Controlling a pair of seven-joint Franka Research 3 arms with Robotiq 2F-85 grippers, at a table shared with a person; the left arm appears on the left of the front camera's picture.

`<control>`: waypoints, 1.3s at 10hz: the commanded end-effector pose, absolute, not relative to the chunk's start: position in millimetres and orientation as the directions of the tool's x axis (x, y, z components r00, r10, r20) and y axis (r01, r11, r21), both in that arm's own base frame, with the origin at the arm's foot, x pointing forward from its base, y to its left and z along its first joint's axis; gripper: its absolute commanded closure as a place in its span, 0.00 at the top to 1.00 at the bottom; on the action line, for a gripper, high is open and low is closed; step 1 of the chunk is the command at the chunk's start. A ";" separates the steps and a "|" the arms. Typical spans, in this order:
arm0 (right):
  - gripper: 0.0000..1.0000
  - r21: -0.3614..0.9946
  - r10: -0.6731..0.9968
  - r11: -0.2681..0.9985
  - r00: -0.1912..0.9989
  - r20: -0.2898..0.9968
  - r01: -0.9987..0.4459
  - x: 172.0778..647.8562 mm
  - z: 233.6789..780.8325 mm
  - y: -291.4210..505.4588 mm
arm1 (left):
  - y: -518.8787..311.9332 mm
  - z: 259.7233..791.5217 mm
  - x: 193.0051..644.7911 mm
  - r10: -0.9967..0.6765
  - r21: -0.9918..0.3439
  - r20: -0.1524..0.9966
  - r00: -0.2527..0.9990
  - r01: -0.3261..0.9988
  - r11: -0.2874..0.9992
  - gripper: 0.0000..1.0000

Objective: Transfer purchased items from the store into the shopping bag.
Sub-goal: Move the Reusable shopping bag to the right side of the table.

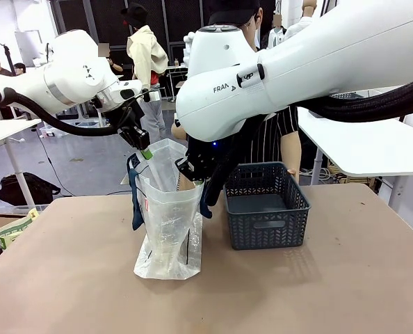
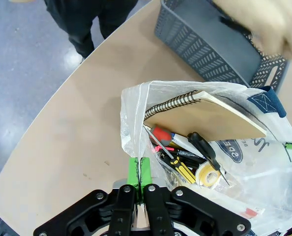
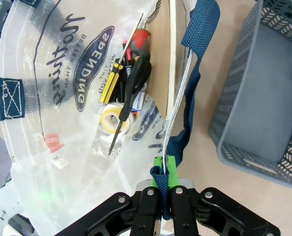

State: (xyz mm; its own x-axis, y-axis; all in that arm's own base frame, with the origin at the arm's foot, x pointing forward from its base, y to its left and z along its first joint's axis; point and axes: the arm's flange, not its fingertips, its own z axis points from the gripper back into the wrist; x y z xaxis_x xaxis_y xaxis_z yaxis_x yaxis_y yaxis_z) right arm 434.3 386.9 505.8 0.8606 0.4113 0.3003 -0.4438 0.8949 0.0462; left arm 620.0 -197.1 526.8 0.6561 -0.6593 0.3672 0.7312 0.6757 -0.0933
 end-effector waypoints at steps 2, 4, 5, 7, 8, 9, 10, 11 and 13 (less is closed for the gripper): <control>0.00 0.048 0.409 0.896 0.861 0.302 -0.442 433.2 507.4 386.5 | -194.4 527.3 615.7 -0.655 -0.084 0.373 0.657 0.727 0.681 0.00; 0.00 0.048 0.409 0.896 0.861 0.302 -0.442 433.2 507.4 386.5 | -194.4 527.3 615.7 -0.655 -0.084 0.373 0.657 0.727 0.681 0.00; 0.00 0.048 0.409 0.896 0.861 0.302 -0.442 433.2 507.4 386.5 | -194.4 527.3 615.7 -0.655 -0.084 0.373 0.657 0.727 0.681 0.00; 0.00 0.048 0.409 0.896 0.861 0.302 -0.442 433.2 507.4 386.5 | -194.4 527.3 615.7 -0.655 -0.084 0.373 0.657 0.727 0.681 0.00; 0.00 0.048 0.409 0.896 0.861 0.302 -0.442 433.2 507.4 386.5 | -194.4 527.3 615.7 -0.655 -0.084 0.373 0.657 0.727 0.681 0.00; 0.00 0.046 0.411 0.895 0.861 0.300 -0.444 434.3 505.8 386.9 | -197.1 526.8 620.0 -0.659 -0.093 0.367 0.656 0.731 0.676 0.00; 0.00 0.011 0.505 0.848 0.813 0.288 -0.530 436.3 510.8 399.3 | -199.4 529.4 616.3 -0.676 -0.085 0.412 0.611 0.764 0.639 0.00; 0.00 -0.039 0.572 0.809 0.772 0.276 -0.586 437.2 514.9 412.7 | -200.4 531.4 615.5 -0.684 -0.106 0.449 0.574 0.795 0.597 0.00; 0.00 -0.139 0.679 0.730 0.686 0.262 -0.669 441.3 522.9 436.9 | -203.6 528.1 620.9 -0.681 -0.163 0.461 0.569 0.809 0.565 0.00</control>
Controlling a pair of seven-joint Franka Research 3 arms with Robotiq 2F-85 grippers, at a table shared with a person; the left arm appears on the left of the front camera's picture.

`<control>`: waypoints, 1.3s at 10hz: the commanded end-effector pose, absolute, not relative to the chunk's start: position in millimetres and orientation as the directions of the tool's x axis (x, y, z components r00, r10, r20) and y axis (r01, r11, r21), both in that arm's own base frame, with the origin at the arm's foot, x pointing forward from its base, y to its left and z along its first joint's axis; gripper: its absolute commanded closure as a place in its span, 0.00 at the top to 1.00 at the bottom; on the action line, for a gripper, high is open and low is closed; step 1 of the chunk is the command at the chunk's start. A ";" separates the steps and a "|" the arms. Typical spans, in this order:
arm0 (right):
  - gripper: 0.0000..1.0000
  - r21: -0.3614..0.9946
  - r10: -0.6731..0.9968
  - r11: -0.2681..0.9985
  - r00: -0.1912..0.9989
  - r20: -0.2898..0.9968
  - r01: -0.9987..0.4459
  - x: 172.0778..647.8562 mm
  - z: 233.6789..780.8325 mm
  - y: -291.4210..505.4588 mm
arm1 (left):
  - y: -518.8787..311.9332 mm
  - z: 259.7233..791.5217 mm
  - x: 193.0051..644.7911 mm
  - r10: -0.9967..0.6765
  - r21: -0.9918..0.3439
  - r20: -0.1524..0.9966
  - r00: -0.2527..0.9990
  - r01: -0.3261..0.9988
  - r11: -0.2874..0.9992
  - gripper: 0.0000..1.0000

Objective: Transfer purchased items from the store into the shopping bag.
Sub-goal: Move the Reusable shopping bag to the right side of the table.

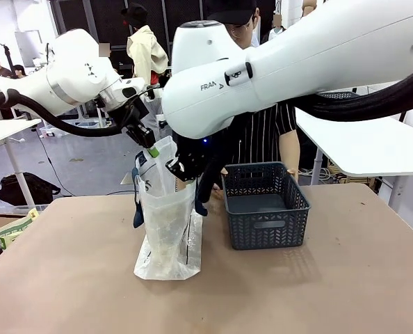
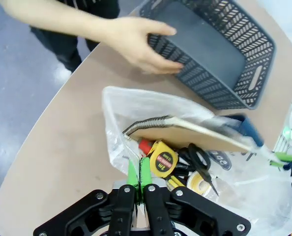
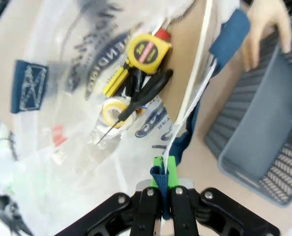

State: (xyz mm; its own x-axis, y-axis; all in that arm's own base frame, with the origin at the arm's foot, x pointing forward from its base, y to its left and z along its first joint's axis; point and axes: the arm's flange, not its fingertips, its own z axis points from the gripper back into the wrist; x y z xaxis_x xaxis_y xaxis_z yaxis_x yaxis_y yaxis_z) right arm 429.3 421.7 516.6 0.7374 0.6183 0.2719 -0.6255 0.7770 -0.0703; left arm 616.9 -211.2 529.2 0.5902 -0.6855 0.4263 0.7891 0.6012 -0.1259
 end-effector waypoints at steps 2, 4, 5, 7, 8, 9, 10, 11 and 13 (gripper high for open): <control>0.00 -0.175 0.743 0.666 0.622 0.248 -0.725 451.6 525.0 453.8 | -204.0 523.5 630.1 -0.688 -0.229 0.467 0.555 0.828 0.512 0.00; 0.00 -0.196 0.776 0.628 0.587 0.231 -0.754 464.7 520.9 467.3 | -204.8 521.0 635.3 -0.682 -0.288 0.491 0.543 0.839 0.461 0.00; 0.00 -0.206 0.802 0.595 0.557 0.215 -0.777 471.3 517.4 474.9 | -202.8 520.6 638.2 -0.662 -0.316 0.525 0.535 0.845 0.432 0.00; 0.00 -0.199 0.844 0.533 0.499 0.199 -0.822 481.2 512.8 485.1 | -198.8 519.1 646.4 -0.658 -0.350 0.556 0.509 0.861 0.370 0.00; 0.00 -0.184 0.861 0.503 0.470 0.195 -0.845 481.0 510.1 489.5 | -196.9 519.3 645.7 -0.656 -0.361 0.560 0.506 0.861 0.357 0.00; 0.00 -0.169 0.872 0.480 0.448 0.197 -0.861 483.6 507.9 492.2 | -195.4 518.1 647.8 -0.659 -0.367 0.559 0.503 0.863 0.348 0.00; 0.00 -0.145 0.888 0.442 0.410 0.209 -0.885 483.5 507.4 493.5 | -195.1 517.2 649.1 -0.662 -0.371 0.558 0.500 0.864 0.340 0.00; 0.00 -0.127 0.902 0.400 0.366 0.229 -0.908 482.9 507.8 494.8 | -195.0 515.5 651.8 -0.660 -0.381 0.557 0.504 0.862 0.335 0.00; 0.00 -0.094 0.932 0.300 0.270 0.243 -0.949 481.3 507.2 505.0 | -193.1 514.4 654.9 -0.650 -0.399 0.554 0.519 0.852 0.340 0.00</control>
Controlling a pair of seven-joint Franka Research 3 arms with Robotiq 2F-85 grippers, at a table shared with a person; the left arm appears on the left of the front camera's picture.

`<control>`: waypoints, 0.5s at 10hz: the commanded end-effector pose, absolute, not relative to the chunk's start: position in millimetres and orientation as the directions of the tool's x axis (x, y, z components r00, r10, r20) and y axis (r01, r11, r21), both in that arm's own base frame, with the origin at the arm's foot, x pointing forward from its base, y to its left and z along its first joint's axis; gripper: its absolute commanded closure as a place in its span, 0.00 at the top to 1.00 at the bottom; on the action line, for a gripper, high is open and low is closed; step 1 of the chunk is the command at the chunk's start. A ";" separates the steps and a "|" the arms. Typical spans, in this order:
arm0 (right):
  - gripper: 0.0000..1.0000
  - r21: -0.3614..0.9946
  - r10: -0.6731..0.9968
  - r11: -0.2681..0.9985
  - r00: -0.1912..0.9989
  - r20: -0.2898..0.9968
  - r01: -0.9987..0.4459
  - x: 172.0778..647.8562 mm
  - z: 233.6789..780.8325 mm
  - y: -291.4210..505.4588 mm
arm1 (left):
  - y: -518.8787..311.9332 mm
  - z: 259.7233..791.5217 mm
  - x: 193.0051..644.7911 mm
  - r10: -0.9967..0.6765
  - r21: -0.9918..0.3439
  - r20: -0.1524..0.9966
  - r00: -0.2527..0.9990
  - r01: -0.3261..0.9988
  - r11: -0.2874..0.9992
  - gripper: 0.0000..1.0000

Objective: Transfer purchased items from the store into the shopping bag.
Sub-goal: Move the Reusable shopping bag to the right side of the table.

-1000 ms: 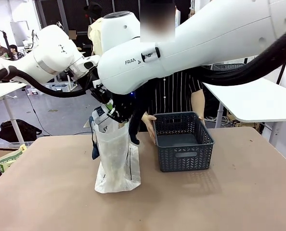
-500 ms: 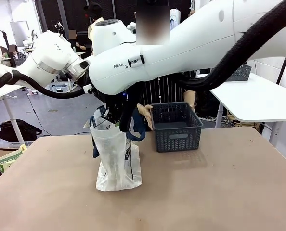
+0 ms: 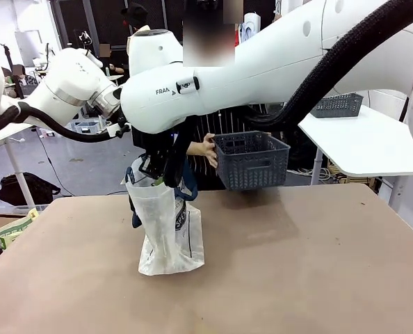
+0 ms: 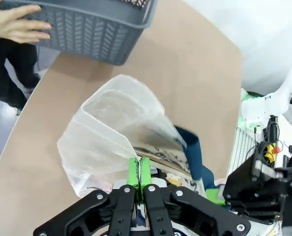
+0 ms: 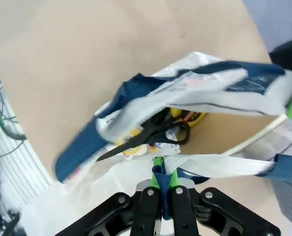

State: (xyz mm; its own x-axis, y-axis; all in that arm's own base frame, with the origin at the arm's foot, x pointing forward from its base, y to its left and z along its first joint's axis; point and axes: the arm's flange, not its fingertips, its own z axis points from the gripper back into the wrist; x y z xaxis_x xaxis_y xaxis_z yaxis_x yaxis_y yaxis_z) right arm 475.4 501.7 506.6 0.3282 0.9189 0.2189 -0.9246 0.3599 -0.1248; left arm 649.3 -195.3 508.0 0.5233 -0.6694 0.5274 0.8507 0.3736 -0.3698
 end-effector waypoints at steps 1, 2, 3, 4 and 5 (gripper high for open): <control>0.00 -0.089 0.942 0.270 0.244 0.229 -0.959 481.8 504.9 510.7 | -191.6 514.3 656.0 -0.645 -0.409 0.556 0.525 0.848 0.337 0.00; 0.00 -0.084 0.951 0.248 0.226 0.209 -0.965 483.9 501.8 516.7 | -190.6 514.1 657.1 -0.647 -0.416 0.556 0.521 0.849 0.326 0.00; 0.00 -0.081 0.958 0.235 0.217 0.186 -0.969 486.2 498.5 521.8 | -190.7 515.1 657.8 -0.646 -0.421 0.553 0.526 0.846 0.327 0.00; 0.00 -0.079 0.965 0.215 0.200 0.170 -0.973 486.8 495.6 526.4 | -190.0 515.6 658.3 -0.644 -0.424 0.554 0.527 0.845 0.327 0.00; 0.00 -0.080 0.972 0.193 0.180 0.150 -0.978 485.7 492.9 532.0 | -189.4 516.3 657.1 -0.642 -0.428 0.554 0.530 0.843 0.326 0.00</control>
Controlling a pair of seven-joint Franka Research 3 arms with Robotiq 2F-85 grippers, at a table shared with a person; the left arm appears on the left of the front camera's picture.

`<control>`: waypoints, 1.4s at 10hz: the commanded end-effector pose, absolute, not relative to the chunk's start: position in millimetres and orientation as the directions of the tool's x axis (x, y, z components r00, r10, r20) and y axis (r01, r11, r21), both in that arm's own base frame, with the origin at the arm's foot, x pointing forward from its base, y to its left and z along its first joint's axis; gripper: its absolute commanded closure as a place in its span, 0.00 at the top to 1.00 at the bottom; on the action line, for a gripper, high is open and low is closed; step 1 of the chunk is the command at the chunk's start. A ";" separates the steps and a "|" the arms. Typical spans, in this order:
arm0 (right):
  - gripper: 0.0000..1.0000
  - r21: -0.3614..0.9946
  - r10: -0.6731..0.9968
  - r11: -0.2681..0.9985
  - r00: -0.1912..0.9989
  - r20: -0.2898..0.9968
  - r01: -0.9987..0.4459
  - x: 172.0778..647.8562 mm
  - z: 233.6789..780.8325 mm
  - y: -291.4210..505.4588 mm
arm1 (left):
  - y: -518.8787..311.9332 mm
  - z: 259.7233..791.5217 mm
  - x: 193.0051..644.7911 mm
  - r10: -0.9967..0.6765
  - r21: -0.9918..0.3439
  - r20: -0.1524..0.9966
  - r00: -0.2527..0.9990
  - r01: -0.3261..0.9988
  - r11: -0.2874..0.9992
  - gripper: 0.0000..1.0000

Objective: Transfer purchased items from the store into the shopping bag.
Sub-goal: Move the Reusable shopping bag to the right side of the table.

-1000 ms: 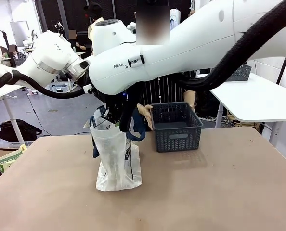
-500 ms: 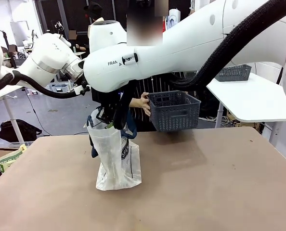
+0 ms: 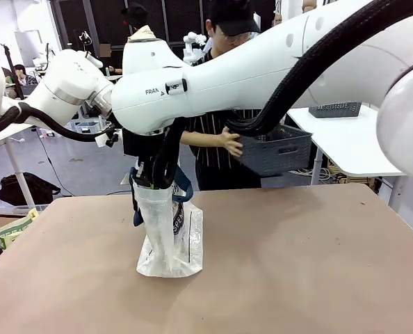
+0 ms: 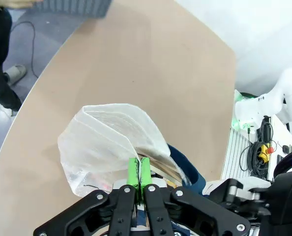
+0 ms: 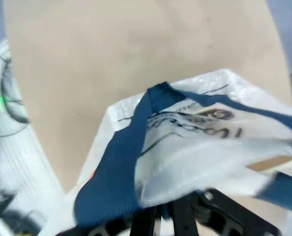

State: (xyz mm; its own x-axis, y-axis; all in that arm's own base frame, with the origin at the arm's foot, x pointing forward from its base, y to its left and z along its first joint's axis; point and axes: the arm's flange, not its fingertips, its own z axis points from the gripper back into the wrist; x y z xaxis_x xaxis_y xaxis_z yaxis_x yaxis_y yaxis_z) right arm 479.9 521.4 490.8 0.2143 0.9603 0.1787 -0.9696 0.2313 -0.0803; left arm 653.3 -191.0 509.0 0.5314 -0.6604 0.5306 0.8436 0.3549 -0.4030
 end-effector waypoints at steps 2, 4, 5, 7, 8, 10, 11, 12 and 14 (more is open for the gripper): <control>0.00 -0.073 0.978 0.174 0.163 0.127 -0.982 488.9 489.5 537.8 | -188.2 515.7 660.6 -0.639 -0.433 0.558 0.529 0.843 0.320 0.00; 0.00 -0.071 0.977 0.181 0.171 0.126 -0.981 490.3 489.4 539.3 | -184.9 515.7 662.9 -0.626 -0.422 0.568 0.533 0.843 0.335 0.00; 0.00 -0.073 0.977 0.185 0.175 0.124 -0.980 489.1 489.5 539.2 | -183.6 514.1 663.4 -0.629 -0.409 0.569 0.529 0.846 0.342 0.00; 0.00 -0.079 0.975 0.197 0.187 0.123 -0.977 489.7 490.0 538.9 | -185.3 514.4 663.4 -0.651 -0.411 0.568 0.504 0.859 0.306 0.20; 0.00 -0.079 0.974 0.197 0.187 0.127 -0.977 490.2 490.3 538.2 | -185.7 514.0 663.6 -0.651 -0.413 0.570 0.501 0.860 0.299 0.40; 0.00 -0.080 0.974 0.196 0.185 0.127 -0.977 490.2 490.1 538.5 | -187.0 513.9 663.8 -0.665 -0.422 0.563 0.490 0.863 0.278 0.80; 0.00 -0.076 0.974 0.198 0.188 0.128 -0.977 490.6 490.3 538.5 | -186.9 514.1 664.4 -0.659 -0.420 0.574 0.486 0.866 0.273 0.93; 0.00 -0.077 0.974 0.200 0.189 0.127 -0.977 491.1 490.4 538.4 | -185.9 513.7 665.5 -0.653 -0.421 0.594 0.469 0.874 0.243 0.93; 0.00 -0.076 0.973 0.203 0.193 0.126 -0.976 491.2 490.5 538.7 | -186.7 512.9 665.2 -0.661 -0.418 0.599 0.451 0.881 0.222 0.93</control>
